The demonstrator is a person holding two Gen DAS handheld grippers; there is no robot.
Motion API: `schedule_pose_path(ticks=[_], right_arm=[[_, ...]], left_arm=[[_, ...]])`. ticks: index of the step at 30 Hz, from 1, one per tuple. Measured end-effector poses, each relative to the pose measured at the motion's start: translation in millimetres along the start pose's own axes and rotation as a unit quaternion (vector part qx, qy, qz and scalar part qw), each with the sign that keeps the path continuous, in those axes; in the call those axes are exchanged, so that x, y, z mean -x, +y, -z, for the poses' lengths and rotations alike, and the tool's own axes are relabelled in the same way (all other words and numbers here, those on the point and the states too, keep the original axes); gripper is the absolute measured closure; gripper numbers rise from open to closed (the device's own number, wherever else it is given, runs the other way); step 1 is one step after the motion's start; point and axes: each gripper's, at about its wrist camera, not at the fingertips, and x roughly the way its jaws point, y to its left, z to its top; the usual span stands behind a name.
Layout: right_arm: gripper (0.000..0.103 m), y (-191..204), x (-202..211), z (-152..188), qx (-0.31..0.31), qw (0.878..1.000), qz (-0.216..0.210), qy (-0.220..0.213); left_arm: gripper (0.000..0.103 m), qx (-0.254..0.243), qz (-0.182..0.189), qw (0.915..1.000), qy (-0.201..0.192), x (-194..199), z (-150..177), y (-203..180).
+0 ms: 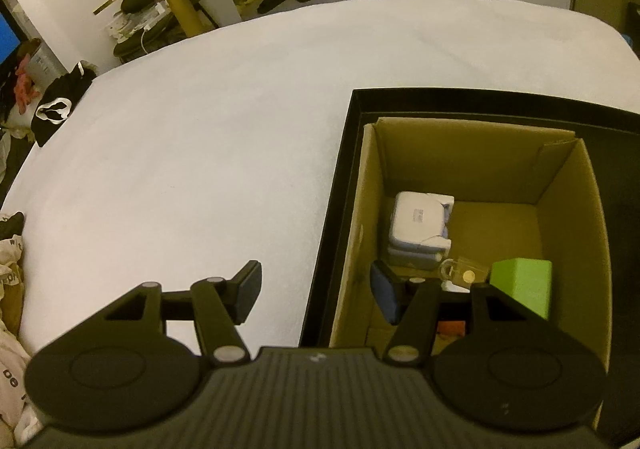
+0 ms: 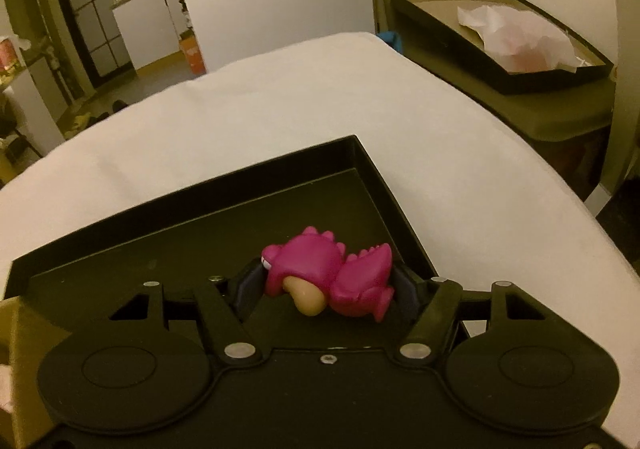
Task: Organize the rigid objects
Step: 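Reach the right gripper to the pink plush figure and grasp it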
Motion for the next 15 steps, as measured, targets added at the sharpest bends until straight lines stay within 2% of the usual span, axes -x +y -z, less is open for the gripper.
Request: schedule_pose_path(ticks=[11,15], right_arm=[[0.038,-2,45,-2,0.029,0.998,-0.047,-0.02],[0.038,1,60,-3,0.037,0.996,-0.073,-0.026]], left_arm=[[0.044,0.003,0.007,0.9999,-0.01,24,12,6],[0.044,0.009,0.021,0.9997,-0.008,29,15,9]])
